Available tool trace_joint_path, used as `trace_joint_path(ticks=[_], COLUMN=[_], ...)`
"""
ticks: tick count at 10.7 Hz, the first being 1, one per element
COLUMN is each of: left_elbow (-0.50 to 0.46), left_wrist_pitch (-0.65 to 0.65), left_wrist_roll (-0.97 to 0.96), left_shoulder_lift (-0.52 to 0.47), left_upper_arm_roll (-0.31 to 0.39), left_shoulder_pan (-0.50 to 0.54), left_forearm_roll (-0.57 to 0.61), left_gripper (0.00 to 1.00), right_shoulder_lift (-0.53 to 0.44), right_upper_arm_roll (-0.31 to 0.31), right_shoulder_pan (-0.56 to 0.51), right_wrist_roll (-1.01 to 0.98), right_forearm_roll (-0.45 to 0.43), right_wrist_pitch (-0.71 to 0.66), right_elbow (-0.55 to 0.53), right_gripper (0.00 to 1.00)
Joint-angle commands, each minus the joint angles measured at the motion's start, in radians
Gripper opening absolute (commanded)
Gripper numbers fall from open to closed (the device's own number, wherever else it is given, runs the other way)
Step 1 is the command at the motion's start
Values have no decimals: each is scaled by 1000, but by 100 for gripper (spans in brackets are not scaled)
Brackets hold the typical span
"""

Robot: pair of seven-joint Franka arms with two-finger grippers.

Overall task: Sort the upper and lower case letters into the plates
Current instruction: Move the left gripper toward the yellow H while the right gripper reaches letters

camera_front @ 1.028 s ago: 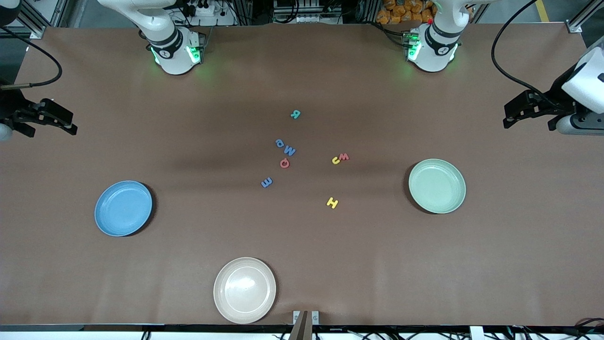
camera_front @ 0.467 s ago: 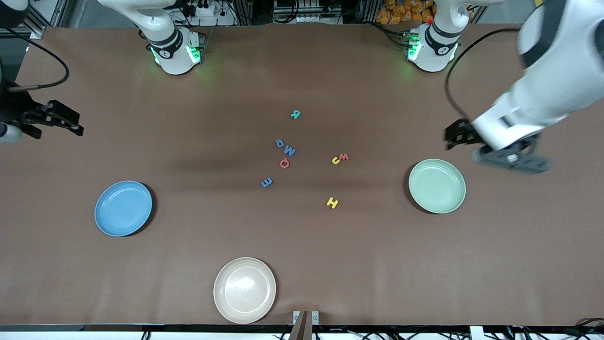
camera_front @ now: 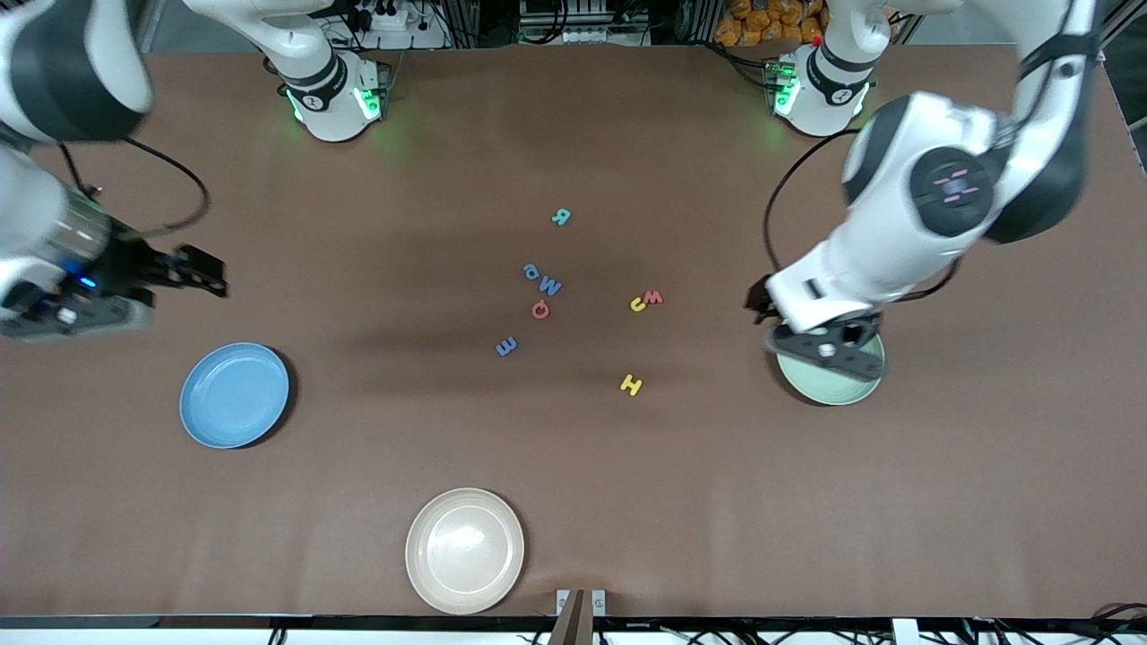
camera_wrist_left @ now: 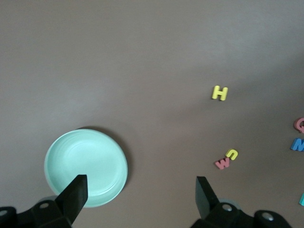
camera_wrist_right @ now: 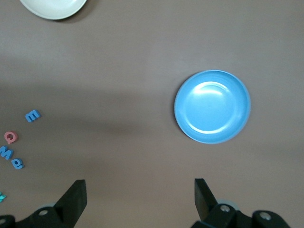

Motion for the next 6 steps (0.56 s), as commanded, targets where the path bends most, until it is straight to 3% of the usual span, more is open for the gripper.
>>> trace_joint_path(ticks=[1, 6], left_elbow=[14, 12], left_wrist_pitch=[63, 169], left_wrist_roll=[-36, -143], left_shoulder_lift=[68, 183], left_upper_arm_roll=[7, 7], left_shoulder_pan=[-40, -123], left_forearm_roll=[32, 39], left_gripper=[100, 100], right_shoulder_lift=[102, 304], right_upper_arm_roll=[0, 0], right_shoulder_pan=[85, 331], right_wrist_roll=[33, 75], right_forearm_roll=[3, 0], right_wrist_pitch=[72, 310], right_elbow=[21, 26], right_gripper=[100, 100])
